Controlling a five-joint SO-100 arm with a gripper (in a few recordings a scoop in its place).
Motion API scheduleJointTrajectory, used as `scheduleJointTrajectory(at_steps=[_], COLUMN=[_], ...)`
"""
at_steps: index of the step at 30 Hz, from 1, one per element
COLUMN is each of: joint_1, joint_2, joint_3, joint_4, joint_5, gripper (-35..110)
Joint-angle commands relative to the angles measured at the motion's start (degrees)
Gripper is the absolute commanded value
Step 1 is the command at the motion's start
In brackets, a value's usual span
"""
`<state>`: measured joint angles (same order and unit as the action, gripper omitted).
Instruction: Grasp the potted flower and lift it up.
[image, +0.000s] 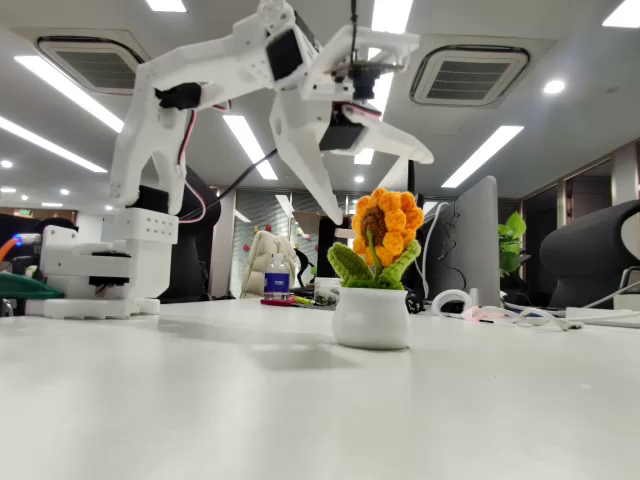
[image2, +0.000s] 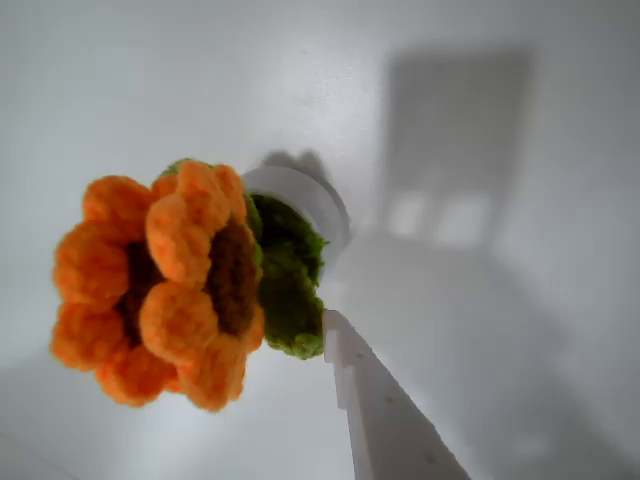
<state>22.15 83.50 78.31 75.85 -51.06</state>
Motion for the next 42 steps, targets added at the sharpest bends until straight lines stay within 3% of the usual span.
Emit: scheduleJointTrajectory(at_steps=[1, 19, 42], joint_1=[0.7, 0.7, 0.3], joint_2=[0.4, -2.8, -4.4], joint_3=[-2.7, -4.9, -5.2], joint_4=[0.3, -0.8, -1.5], joint_5=[-1.2, -7.4, -7.2], gripper=[66, 66, 66])
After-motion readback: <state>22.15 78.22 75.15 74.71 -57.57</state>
